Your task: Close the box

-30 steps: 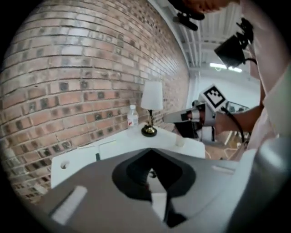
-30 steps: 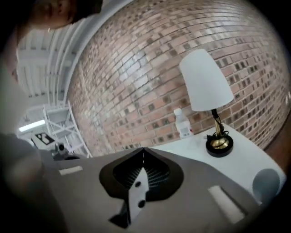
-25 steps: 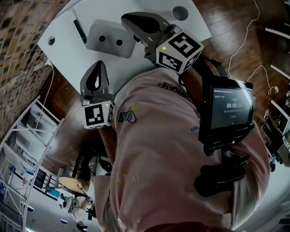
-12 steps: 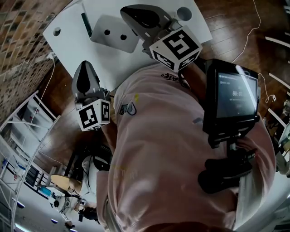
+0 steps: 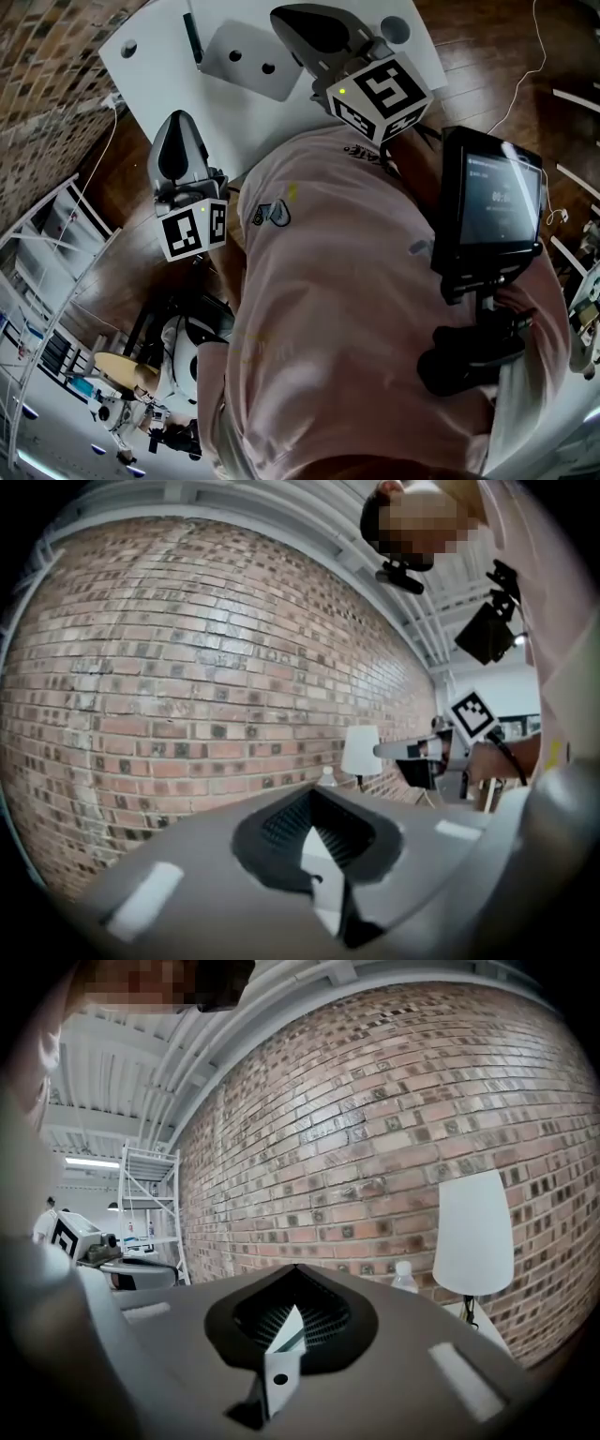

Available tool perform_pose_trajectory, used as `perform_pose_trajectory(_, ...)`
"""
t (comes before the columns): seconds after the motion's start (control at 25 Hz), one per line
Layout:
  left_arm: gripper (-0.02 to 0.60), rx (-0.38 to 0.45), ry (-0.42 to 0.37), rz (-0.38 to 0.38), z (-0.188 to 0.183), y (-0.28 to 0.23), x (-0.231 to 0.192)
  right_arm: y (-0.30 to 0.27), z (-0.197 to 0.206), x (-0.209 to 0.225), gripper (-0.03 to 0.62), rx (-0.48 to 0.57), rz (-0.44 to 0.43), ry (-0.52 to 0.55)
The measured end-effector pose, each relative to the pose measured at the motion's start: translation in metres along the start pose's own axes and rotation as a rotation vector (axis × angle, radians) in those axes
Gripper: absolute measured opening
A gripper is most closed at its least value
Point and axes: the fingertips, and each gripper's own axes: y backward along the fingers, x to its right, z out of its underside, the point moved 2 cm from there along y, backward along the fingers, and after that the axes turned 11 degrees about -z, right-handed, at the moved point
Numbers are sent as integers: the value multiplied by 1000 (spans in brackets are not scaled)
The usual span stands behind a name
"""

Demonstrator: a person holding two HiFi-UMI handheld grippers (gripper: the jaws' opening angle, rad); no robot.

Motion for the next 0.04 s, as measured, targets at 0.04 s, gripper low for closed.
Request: perform_pose_trajectory(0.04, 0, 1, -12, -3, 0, -1, -1, 0, 0, 0, 2, 0, -2, 3)
